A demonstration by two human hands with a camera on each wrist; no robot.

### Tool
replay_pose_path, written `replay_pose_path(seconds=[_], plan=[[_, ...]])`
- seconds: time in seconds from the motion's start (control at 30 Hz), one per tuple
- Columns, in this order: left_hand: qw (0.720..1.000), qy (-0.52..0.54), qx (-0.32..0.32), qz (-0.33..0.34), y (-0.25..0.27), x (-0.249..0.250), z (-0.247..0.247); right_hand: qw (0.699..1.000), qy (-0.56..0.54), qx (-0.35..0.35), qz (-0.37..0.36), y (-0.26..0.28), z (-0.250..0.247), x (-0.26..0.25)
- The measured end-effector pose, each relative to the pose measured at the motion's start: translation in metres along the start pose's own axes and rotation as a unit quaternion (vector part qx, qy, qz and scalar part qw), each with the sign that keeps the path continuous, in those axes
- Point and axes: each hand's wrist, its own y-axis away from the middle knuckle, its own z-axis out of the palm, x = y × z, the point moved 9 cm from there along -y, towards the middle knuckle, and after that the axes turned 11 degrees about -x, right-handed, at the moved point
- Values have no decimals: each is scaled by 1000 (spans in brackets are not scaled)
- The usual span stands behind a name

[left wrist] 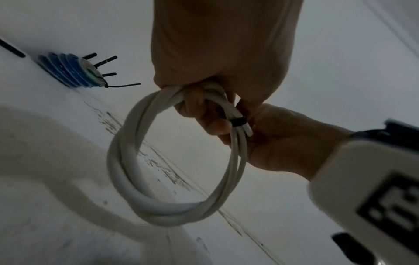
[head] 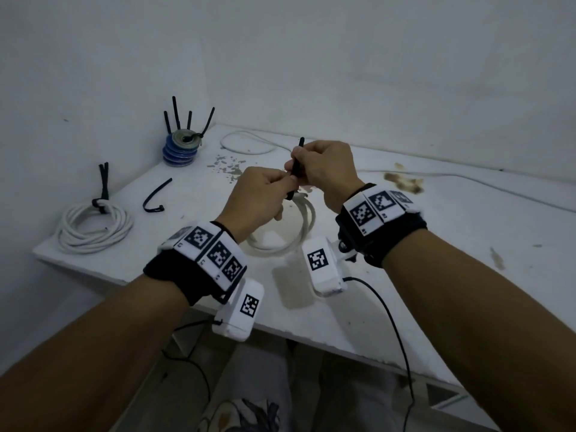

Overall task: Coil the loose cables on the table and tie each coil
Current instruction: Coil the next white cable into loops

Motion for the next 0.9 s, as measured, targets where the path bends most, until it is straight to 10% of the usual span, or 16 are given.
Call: replay_pose_path(seconds=[0.2, 0.37, 0.53, 0.63, 0.9], plan=[[997, 4, 79, -13, 20, -13, -29, 992, -42, 18, 120, -9, 31, 14], [983, 95, 138, -77, 26, -38, -82, 993, 31, -107, 42, -24, 82, -8], [891, 358, 239, -142, 41, -112, -171, 934, 217, -280, 51, -14, 149, 16], [857, 422, 254, -150, 53, -143, -204, 929, 141, -336, 65, -5, 195, 39], [919, -124, 319, -195, 100, -154, -276, 936, 55, -316, 142, -15, 288, 68]])
